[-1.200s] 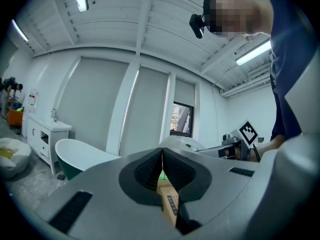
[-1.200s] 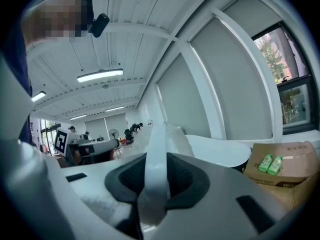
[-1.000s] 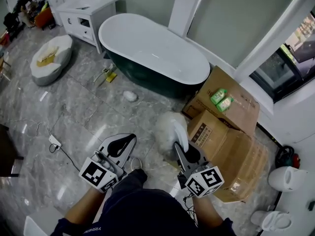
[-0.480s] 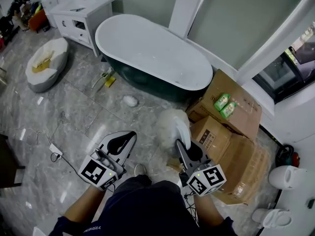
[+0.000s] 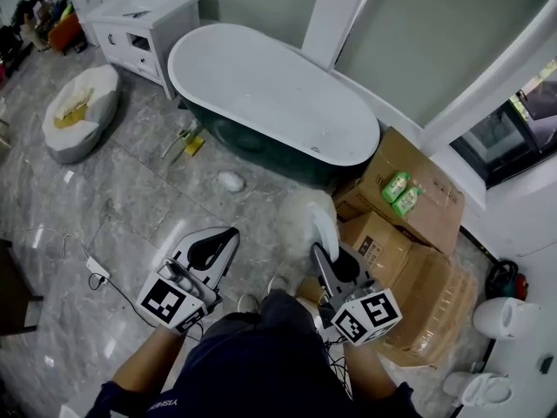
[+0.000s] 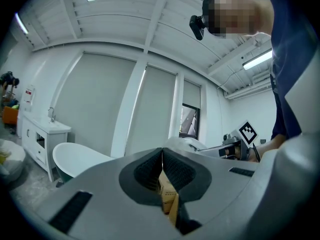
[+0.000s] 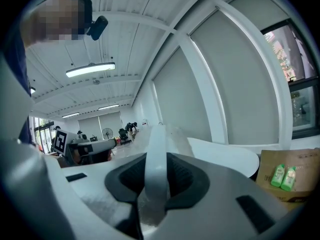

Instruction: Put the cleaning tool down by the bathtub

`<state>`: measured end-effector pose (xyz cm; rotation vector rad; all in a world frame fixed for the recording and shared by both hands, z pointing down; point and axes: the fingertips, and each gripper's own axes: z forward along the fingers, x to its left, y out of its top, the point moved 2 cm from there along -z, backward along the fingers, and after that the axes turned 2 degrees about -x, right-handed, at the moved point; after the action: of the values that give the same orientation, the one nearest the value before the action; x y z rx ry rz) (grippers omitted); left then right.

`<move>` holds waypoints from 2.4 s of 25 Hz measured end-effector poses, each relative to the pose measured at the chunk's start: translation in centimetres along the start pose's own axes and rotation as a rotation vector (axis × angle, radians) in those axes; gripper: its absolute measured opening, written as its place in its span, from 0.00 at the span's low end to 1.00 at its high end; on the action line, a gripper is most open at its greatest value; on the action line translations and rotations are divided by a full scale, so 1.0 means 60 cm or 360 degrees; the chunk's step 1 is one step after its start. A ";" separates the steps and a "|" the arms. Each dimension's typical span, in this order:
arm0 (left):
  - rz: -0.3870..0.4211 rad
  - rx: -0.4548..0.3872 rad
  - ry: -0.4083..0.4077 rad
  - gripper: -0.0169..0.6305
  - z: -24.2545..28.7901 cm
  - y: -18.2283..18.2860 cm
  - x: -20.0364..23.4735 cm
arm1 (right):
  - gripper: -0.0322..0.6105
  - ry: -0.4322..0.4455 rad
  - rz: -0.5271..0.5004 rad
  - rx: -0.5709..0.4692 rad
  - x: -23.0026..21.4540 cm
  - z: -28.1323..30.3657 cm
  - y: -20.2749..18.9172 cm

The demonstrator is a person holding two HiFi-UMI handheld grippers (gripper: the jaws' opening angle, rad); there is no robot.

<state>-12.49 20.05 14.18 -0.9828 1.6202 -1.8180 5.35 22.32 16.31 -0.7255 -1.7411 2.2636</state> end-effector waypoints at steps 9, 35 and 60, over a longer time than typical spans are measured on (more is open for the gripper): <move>-0.0001 0.0004 0.0037 0.08 0.045 0.006 0.044 | 0.19 0.0005 -0.0001 0.0000 -0.050 0.053 0.018; 0.0021 0.0121 0.0267 0.08 0.375 0.013 0.208 | 0.19 0.0232 0.0036 0.0099 -0.351 0.299 0.099; -0.0019 0.0233 0.0338 0.07 0.493 -0.030 0.275 | 0.19 0.0252 0.0089 0.0187 -0.479 0.392 0.083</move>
<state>0.94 -10.59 19.71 -0.7582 1.5761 -2.0753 19.25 -11.69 23.52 -0.9116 -1.5214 2.2535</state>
